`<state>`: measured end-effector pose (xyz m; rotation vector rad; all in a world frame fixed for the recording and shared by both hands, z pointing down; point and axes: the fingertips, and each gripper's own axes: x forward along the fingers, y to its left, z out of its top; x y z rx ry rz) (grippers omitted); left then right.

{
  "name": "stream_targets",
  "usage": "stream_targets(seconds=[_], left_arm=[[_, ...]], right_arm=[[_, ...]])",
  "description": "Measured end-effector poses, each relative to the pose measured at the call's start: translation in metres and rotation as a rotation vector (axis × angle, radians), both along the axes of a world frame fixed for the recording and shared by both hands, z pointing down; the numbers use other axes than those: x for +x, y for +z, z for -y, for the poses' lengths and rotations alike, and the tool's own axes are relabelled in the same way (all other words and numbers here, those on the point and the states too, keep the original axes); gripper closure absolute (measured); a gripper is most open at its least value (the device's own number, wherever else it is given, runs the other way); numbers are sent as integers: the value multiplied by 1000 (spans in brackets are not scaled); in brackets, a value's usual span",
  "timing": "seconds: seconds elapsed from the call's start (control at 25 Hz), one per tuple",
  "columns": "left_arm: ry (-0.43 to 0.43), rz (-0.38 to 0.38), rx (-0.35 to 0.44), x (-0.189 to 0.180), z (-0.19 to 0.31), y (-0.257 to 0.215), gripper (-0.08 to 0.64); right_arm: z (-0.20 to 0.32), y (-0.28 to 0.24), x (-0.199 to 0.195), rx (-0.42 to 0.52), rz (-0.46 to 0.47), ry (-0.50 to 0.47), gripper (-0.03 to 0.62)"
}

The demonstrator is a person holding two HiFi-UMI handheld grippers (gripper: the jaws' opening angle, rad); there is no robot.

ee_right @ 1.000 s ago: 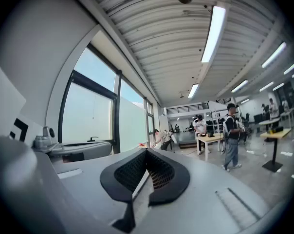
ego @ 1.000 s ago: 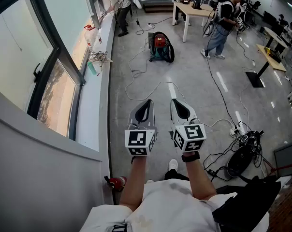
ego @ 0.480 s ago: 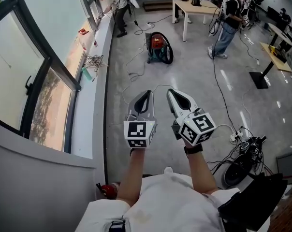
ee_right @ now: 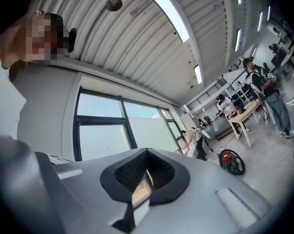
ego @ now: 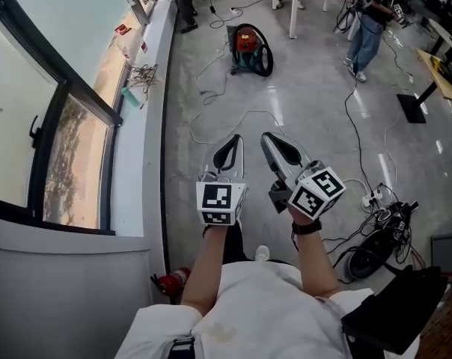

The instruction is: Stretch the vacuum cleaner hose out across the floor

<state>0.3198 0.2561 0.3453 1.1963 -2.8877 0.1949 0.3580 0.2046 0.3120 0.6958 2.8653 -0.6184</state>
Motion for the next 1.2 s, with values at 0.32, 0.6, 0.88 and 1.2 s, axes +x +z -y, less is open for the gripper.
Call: stream_targets(seconds=[0.32, 0.6, 0.88, 1.2], left_arm=[[40, -27, 65, -112, 34, 5, 558], [74, 0, 105, -231, 37, -22, 558], [54, 8, 112, -319, 14, -31, 558], [68, -27, 89, -373, 28, -6, 558]], right_arm=[[22, 11, -108, 54, -35, 21, 600], [32, 3, -229, 146, -84, 196, 604], [26, -6, -312, 286, -74, 301, 576], [27, 10, -377, 345, -89, 286, 463]])
